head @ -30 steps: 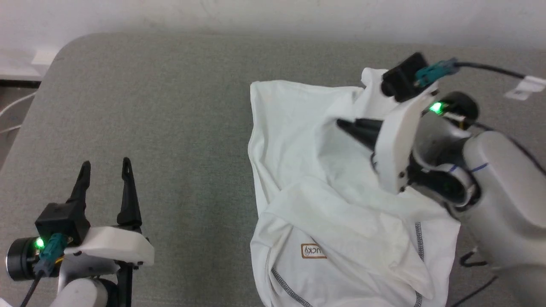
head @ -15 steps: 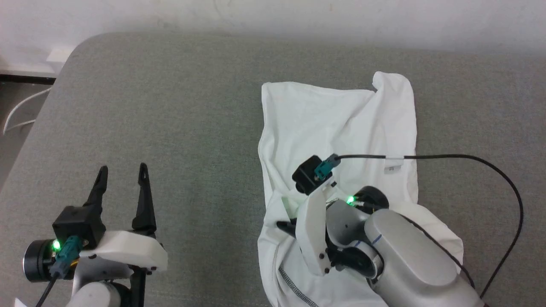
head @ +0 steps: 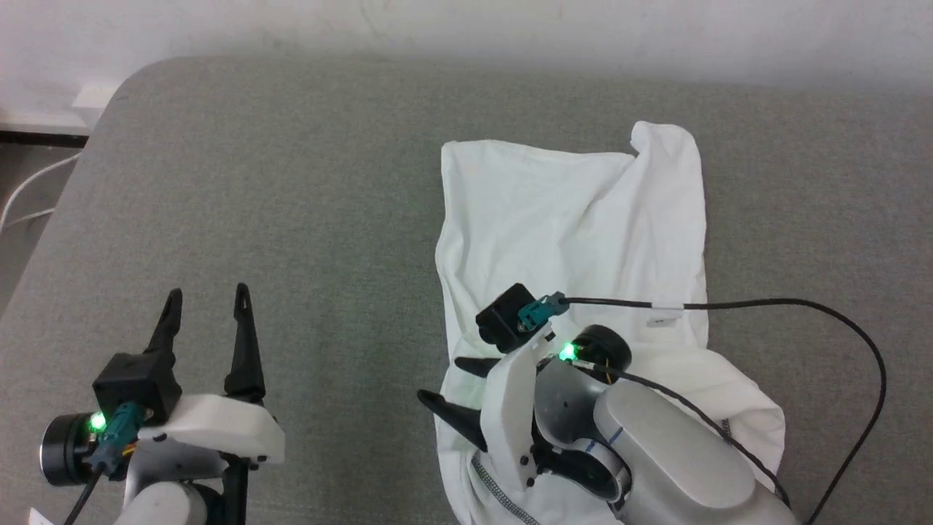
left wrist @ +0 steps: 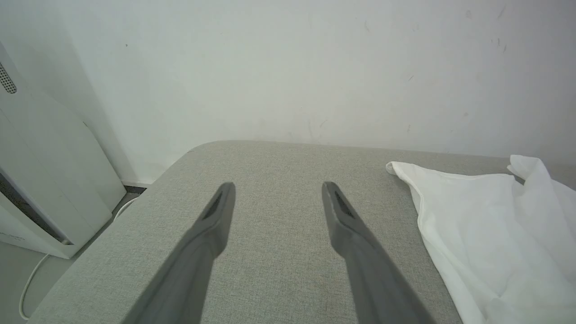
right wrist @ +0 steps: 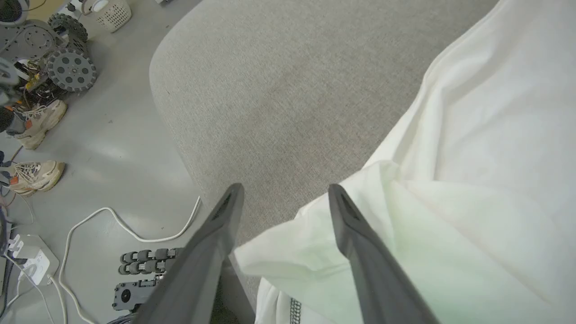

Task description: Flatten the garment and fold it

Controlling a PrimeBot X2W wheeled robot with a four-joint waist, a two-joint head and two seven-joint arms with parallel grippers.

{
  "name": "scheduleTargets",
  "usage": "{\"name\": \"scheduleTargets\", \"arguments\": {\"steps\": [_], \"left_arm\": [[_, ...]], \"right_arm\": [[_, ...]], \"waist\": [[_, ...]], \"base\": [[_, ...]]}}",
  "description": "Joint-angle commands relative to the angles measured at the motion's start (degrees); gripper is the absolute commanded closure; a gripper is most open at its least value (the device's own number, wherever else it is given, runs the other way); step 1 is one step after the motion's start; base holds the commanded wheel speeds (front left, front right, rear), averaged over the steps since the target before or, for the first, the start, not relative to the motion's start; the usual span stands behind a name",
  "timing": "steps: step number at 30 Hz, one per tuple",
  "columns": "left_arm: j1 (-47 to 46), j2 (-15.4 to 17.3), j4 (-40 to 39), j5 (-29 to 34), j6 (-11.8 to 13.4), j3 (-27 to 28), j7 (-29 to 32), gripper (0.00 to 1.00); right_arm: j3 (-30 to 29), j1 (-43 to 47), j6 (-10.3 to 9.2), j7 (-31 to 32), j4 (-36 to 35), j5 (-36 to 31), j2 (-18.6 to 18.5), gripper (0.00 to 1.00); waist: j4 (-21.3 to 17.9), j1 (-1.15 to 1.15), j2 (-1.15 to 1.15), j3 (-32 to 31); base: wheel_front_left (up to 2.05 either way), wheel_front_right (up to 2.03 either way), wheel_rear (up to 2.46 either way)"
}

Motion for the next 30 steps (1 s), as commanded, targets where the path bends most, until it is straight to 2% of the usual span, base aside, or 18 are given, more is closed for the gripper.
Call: {"name": "scheduleTargets", "arguments": {"steps": [1, 7, 14, 22, 26, 30], "left_arm": [[0.11, 0.37, 0.17, -0.02, 0.40, 0.15, 0.06, 0.00], [1.51, 1.07, -0.11, -0.08, 1.41, 0.48, 0.80, 0.00], [2.43, 2.01, -0.89, 0.25, 3.02, 1.13, 1.75, 0.00], [3.57, 2.92, -1.67, 0.52, 4.92, 1.86, 2.92, 0.00], [3.36, 3.25, -2.00, 0.36, 5.26, 1.97, 3.88, 0.00], [0.86, 3.41, -2.28, -0.25, 4.38, 1.80, 5.44, 0.00]], "right_arm": [[0.01, -0.30, -0.11, -1.30, -0.96, 0.43, -0.23, 0.00], [-3.39, 1.00, -0.11, -9.72, -8.10, -1.53, -3.92, 0.00], [-16.58, 6.09, -0.11, -16.40, -16.43, -9.20, -7.66, 0.00], [-32.73, 16.36, -0.11, -17.37, -27.47, -16.62, -10.32, 0.00], [-39.83, 22.11, -0.11, -16.14, -32.36, -18.96, -10.15, 0.00], [-44.75, 26.47, -0.11, -14.50, -37.13, -20.97, -8.48, 0.00]], "waist": [[-0.64, 0.00, 0.00, -0.86], [-1.86, 0.00, 0.00, -2.64], [-3.28, 0.00, 0.00, -3.34], [-5.05, 0.00, 0.00, -3.65], [-5.96, 0.00, 0.00, -3.32], [-7.10, 0.00, 0.00, -1.95]], "base": [[0.00, 0.00, 0.00], [0.00, 0.00, 0.00], [0.00, 0.00, 0.00], [0.00, 0.00, 0.00], [0.00, 0.00, 0.00], [0.00, 0.00, 0.00]]}}
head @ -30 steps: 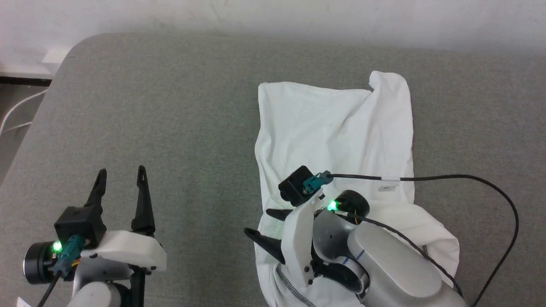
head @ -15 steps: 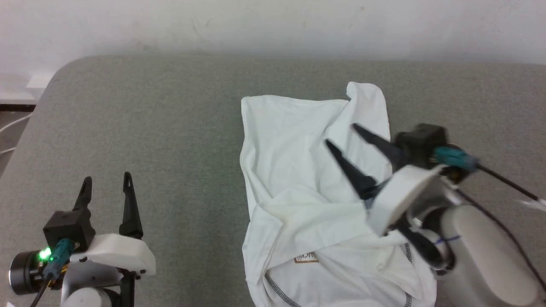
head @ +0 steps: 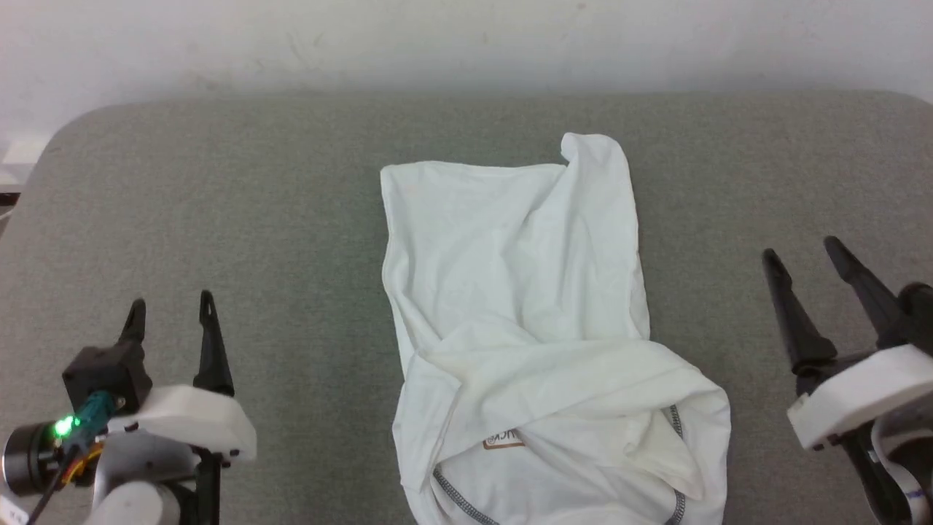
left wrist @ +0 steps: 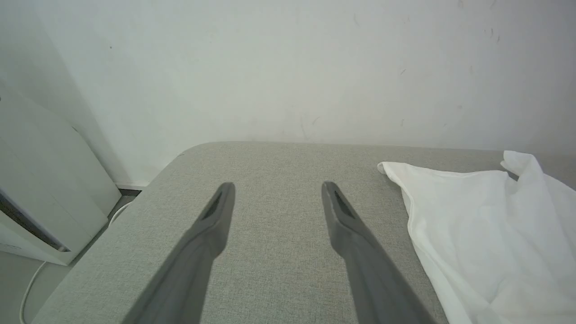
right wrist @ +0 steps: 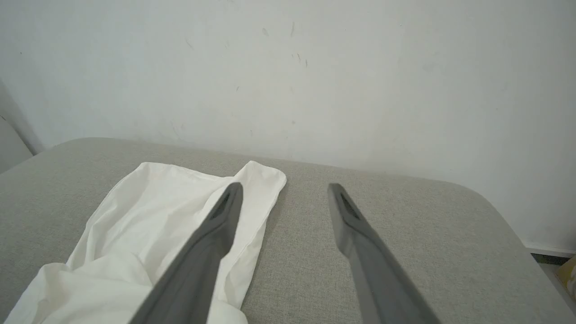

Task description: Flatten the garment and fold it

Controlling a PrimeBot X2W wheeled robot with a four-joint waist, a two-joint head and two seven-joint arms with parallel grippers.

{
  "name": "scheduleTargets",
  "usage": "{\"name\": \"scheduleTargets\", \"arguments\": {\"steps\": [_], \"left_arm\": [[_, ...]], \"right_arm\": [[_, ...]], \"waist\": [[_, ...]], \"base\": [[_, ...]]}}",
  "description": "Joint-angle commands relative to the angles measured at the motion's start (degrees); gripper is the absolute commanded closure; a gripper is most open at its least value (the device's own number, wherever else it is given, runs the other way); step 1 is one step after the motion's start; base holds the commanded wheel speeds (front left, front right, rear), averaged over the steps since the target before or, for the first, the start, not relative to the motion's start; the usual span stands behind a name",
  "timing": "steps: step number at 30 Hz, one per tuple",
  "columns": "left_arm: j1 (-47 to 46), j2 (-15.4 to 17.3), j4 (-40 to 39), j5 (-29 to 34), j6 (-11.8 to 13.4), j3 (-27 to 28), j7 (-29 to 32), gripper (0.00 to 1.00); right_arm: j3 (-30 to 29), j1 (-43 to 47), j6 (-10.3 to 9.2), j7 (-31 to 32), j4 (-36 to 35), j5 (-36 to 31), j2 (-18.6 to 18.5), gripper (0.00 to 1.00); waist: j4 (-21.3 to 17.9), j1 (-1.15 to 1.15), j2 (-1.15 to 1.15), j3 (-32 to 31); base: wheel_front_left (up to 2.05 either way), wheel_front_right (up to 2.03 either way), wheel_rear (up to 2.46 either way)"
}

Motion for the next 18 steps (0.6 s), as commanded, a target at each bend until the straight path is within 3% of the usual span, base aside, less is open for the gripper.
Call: {"name": "scheduleTargets", "arguments": {"steps": [1, 11, 18], "left_arm": [[-2.13, 0.32, -0.15, -0.24, -0.62, 0.01, 0.68, 0.00], [-25.93, -0.34, 5.57, -2.53, -8.66, -2.29, 10.50, 0.00], [-45.53, -2.39, 15.76, -4.85, -15.46, -5.03, 20.92, 0.00]], "right_arm": [[-0.61, 1.12, -0.10, 0.43, -1.41, -0.77, 0.56, 0.00], [-1.27, 0.26, -0.10, 0.32, -8.03, -3.37, 3.70, 0.00], [-0.63, -2.21, -0.10, -1.73, -9.54, -4.66, 5.30, 0.00]], "waist": [[-1.01, 0.00, 0.00, 1.33], [-5.77, 0.00, 0.00, 11.65], [-9.13, 0.00, 0.00, 19.23]], "base": [[0.00, 0.00, 0.00], [0.00, 0.00, 0.00], [0.00, 0.00, 0.00]]}}
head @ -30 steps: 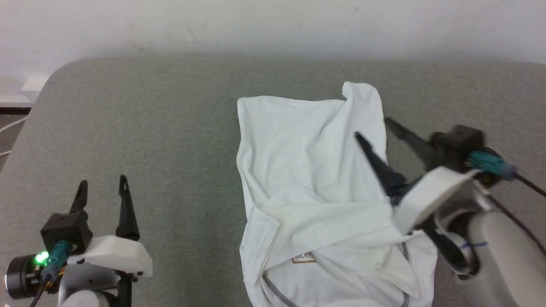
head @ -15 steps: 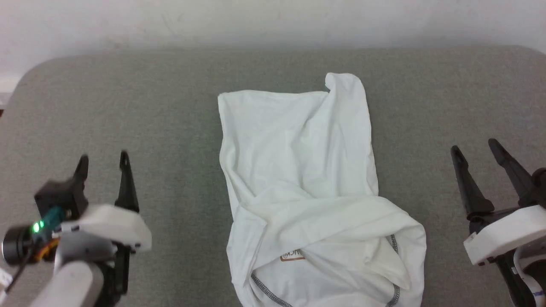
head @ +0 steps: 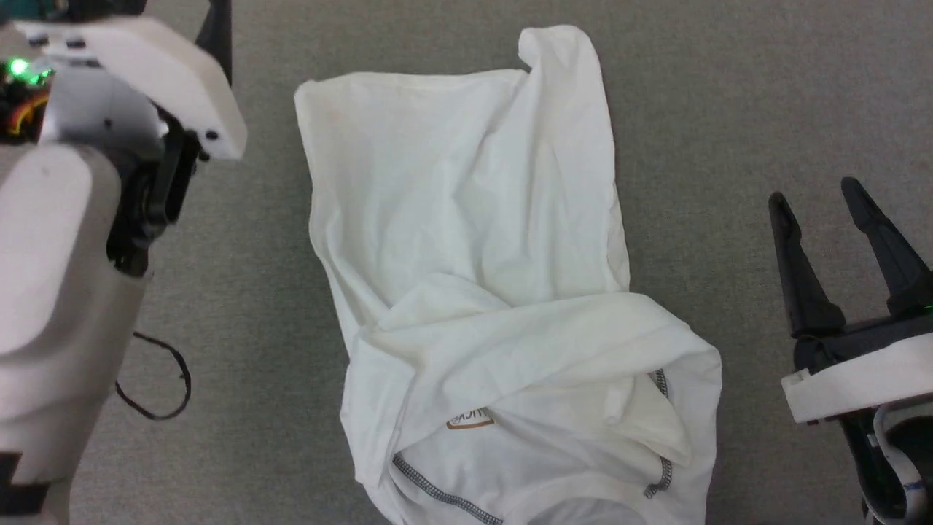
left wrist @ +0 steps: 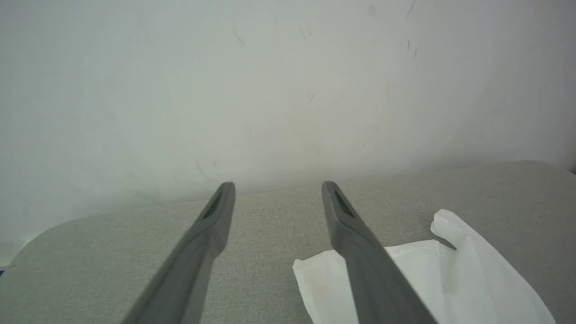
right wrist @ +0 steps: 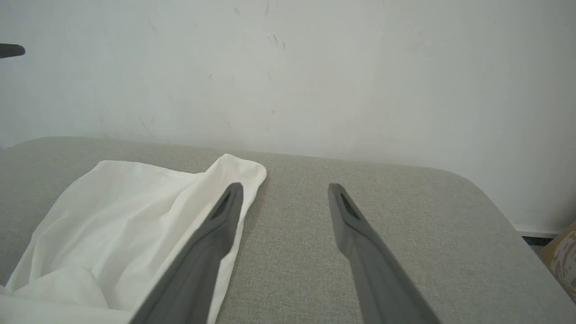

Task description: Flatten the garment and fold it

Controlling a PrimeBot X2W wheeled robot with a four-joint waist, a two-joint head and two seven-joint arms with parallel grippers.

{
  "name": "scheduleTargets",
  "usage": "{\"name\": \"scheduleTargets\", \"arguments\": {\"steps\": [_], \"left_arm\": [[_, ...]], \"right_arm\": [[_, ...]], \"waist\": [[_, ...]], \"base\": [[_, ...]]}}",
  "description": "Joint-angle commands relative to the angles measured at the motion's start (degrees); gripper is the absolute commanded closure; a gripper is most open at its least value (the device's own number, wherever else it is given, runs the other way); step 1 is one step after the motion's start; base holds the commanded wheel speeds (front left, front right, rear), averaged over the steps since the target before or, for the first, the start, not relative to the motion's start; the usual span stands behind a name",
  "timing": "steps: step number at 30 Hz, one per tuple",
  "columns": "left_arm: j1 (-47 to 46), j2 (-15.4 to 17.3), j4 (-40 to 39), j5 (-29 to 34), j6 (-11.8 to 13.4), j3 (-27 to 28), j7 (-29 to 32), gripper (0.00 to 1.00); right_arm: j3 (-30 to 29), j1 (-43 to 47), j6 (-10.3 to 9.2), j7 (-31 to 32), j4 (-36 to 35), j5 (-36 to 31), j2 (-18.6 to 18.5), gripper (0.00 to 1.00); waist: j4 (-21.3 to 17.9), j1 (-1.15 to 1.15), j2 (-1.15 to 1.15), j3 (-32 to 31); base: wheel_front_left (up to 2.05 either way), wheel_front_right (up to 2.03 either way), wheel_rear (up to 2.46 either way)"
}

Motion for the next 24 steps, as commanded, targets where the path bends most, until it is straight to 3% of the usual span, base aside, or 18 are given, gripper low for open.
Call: {"name": "scheduleTargets", "arguments": {"steps": [1, 10, 17, 22, 23, 24], "left_arm": [[-3.26, -0.83, 2.69, -0.82, -1.10, -0.82, 2.38, 0.00], [-15.42, -2.50, 19.06, -3.70, -4.78, -4.22, 17.74, 0.00], [-16.08, -0.43, 25.32, -4.53, -5.99, -6.37, 26.81, 0.00], [-13.22, 0.96, 27.72, -6.42, -6.70, -8.94, 37.53, 0.01], [-12.60, 1.00, 27.73, -7.05, -6.72, -9.39, 40.00, 0.27], [-12.06, 0.97, 27.42, -7.69, -6.55, -9.56, 41.82, 0.87]], "right_arm": [[0.24, -1.00, -0.11, -0.56, -0.36, -0.56, 0.34, 0.00], [2.64, -3.46, -0.11, -2.80, 0.33, -1.30, 1.35, 0.00], [3.18, -3.37, -0.11, -3.74, 0.68, -1.79, 1.99, 0.00], [3.10, -3.11, -0.11, -4.14, 0.96, -1.97, 2.29, 0.00], [3.02, -3.07, -0.11, -4.11, 0.95, -2.02, 2.29, 0.00], [2.98, -3.07, -0.11, -3.98, 0.96, -2.04, 2.29, 0.00]], "waist": [[-4.36, -0.01, 0.00, 6.73], [-9.07, -0.01, 0.00, 13.44], [-10.94, -0.01, 0.00, 15.56], [-11.36, -0.01, 0.00, 16.24], [-11.27, -0.01, 0.00, 16.29], [-11.18, -0.01, 0.00, 16.32]], "base": [[0.00, 0.00, 0.00], [0.00, 0.00, 0.00], [0.00, 0.00, 0.00], [0.00, 0.00, 0.00], [0.00, 0.00, 0.00], [0.00, 0.00, 0.00]]}}
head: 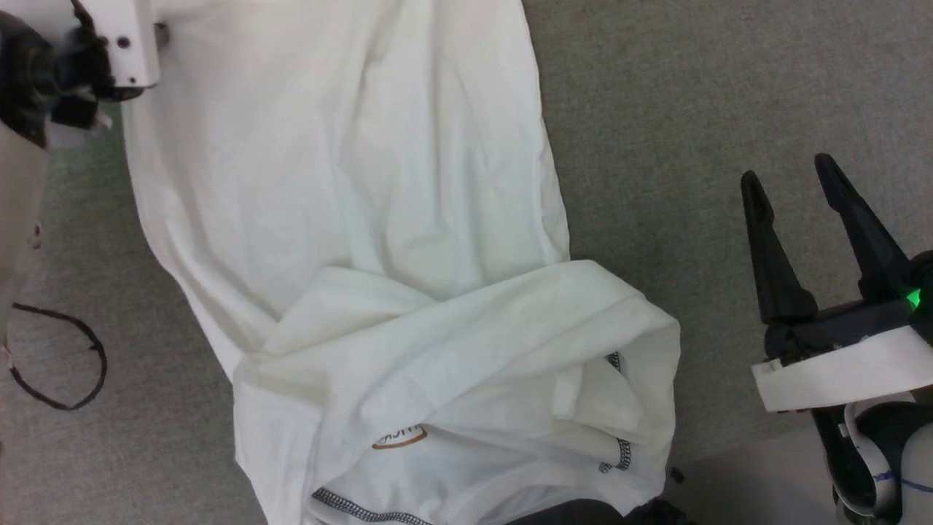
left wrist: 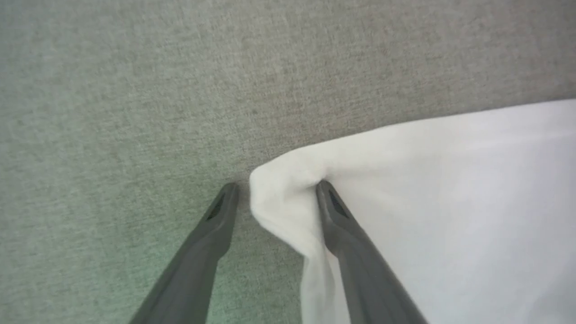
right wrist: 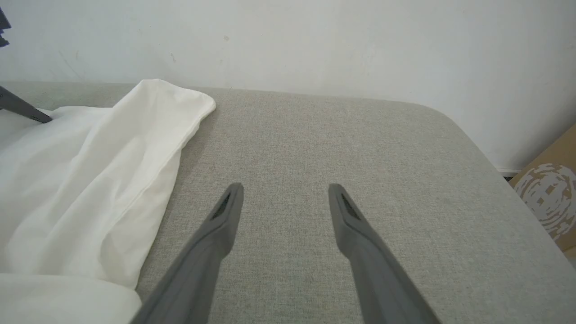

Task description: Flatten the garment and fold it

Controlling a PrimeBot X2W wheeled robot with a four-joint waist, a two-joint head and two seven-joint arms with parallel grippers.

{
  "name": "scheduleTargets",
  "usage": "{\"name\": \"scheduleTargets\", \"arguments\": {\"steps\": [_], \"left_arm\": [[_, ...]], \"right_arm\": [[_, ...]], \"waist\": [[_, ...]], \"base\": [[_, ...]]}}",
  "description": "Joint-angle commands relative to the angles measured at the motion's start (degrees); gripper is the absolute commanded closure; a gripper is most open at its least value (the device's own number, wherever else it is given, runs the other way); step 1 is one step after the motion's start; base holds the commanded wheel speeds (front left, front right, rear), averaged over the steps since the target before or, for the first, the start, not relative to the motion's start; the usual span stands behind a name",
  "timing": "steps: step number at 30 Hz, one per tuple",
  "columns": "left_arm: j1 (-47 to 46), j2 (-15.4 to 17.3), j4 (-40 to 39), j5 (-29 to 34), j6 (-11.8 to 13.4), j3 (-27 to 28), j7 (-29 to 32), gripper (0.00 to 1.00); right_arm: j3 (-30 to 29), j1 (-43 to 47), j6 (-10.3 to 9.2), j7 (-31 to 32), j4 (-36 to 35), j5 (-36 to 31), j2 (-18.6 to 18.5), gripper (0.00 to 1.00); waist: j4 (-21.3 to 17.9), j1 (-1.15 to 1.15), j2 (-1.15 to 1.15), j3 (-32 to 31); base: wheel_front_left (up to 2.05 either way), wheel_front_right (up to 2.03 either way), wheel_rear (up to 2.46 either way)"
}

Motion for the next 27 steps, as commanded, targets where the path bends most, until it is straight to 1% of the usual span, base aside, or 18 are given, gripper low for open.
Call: {"name": "scheduleTargets", "arguments": {"steps": [1, 4, 6, 10, 13, 16, 20, 23, 27], "left_arm": [[7.84, -1.31, 2.92, -1.79, 0.31, -3.09, 5.37, 1.00], [8.81, -1.41, 1.54, -2.26, 1.22, -2.98, 6.03, 1.00], [9.59, -1.24, 0.04, -1.82, 2.18, -2.77, 4.59, 1.00], [10.26, -1.06, -2.10, 0.20, 4.19, -1.39, -3.22, 1.00], [10.66, -1.25, -3.55, 1.74, 5.12, -0.41, -9.96, 1.00], [11.00, -2.03, -5.16, 2.50, 5.04, 0.41, -16.10, 1.00], [10.46, -3.65, -7.36, 2.44, 3.32, 1.26, -22.74, 1.00], [9.43, -4.26, -8.89, 2.67, 2.08, 1.26, -25.37, 1.00], [7.80, -5.09, -10.45, 2.77, 0.77, 0.70, -26.30, 1.00]], "right_arm": [[-0.08, -0.34, -0.11, -0.05, 0.11, -0.53, 0.29, 0.00], [-0.02, -0.61, -0.11, 0.25, 0.23, -0.42, 0.18, 0.00], [0.08, -1.05, -0.11, 0.67, 0.46, -0.18, -0.04, 0.00], [0.42, -3.13, -0.11, 1.84, 2.11, 1.38, -1.04, 0.00], [0.55, -6.89, -0.11, 3.62, 5.73, 3.77, -2.26, 0.00], [0.69, -12.82, -0.11, 5.99, 12.26, 7.00, -4.31, 0.00], [1.40, -23.02, -0.11, 9.65, 23.57, 12.31, -7.51, 0.00], [3.33, -31.54, -0.11, 13.57, 31.78, 15.79, -9.53, 0.00], [7.42, -42.81, -0.11, 19.22, 41.51, 19.55, -11.37, 0.00]], "waist": [[-0.18, 0.02, 0.00, 0.45], [0.09, 0.02, 0.00, 0.25], [0.41, 0.02, 0.00, -0.15], [1.42, 0.02, 0.00, -1.52], [2.52, 0.02, 0.00, -2.82], [4.02, 0.02, 0.00, -4.00], [6.60, 0.02, 0.00, -4.75], [8.33, 0.02, 0.00, -4.36], [10.36, 0.02, 0.00, -3.25]], "base": [[0.00, 0.00, 0.00], [0.00, 0.00, 0.00], [0.00, 0.00, 0.00], [0.00, 0.00, 0.00], [0.00, 0.00, 0.00], [0.00, 0.00, 0.00], [0.00, 0.00, 0.00], [0.00, 0.00, 0.00], [0.00, 0.00, 0.00]]}}
